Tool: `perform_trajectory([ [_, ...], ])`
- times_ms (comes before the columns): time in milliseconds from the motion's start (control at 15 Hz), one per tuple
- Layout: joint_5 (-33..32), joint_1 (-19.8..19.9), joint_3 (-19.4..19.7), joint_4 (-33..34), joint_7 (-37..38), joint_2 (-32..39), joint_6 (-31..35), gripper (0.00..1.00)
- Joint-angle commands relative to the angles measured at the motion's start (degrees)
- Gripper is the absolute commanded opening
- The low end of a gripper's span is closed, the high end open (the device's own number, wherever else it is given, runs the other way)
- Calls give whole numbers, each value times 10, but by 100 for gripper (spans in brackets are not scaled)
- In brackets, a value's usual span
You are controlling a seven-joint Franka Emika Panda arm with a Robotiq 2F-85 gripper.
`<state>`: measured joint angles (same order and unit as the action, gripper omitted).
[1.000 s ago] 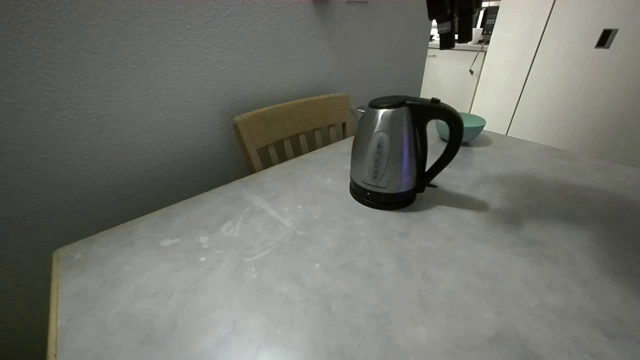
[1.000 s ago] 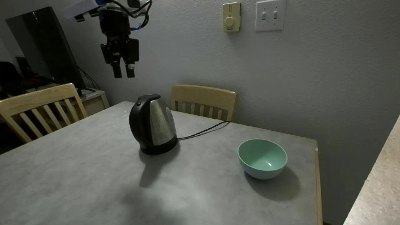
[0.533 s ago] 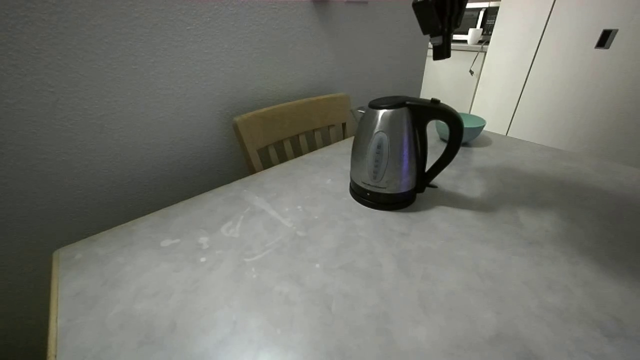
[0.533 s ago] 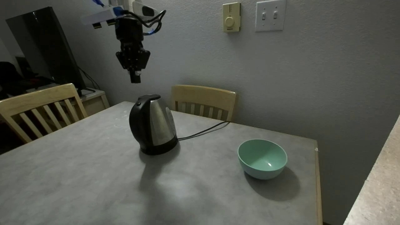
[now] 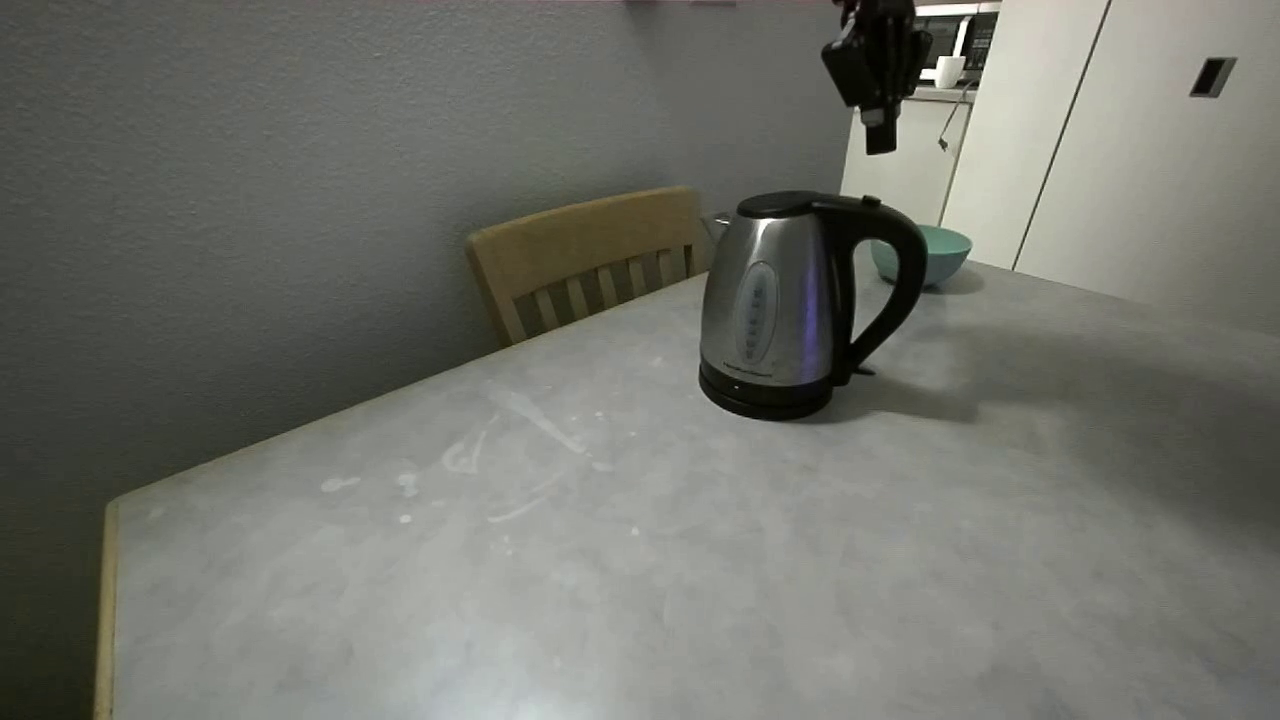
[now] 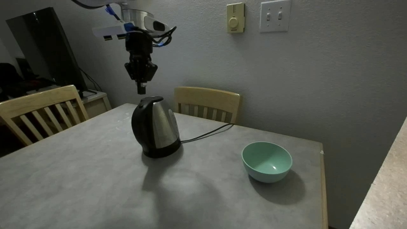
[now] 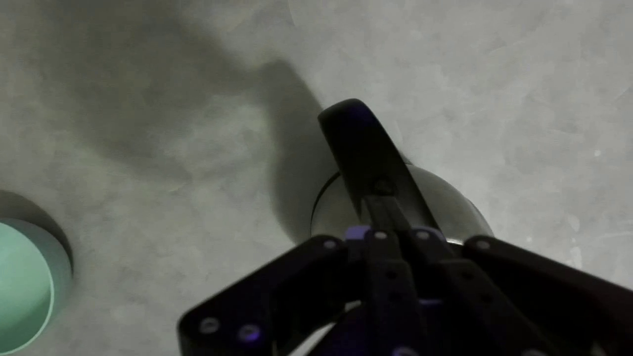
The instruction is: Open the lid of the electric kettle.
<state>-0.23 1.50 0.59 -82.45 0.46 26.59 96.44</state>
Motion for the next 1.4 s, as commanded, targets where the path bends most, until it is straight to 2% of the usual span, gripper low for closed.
perform_trajectory([
  [0, 45, 16, -5, 18, -12, 18, -20, 0],
  [400, 91, 25, -2, 32, 0, 44, -51, 0],
  [800, 95, 23, -1, 56, 11, 82, -87, 0],
  [1333, 97, 23, -2, 116, 29, 155, -177, 0],
])
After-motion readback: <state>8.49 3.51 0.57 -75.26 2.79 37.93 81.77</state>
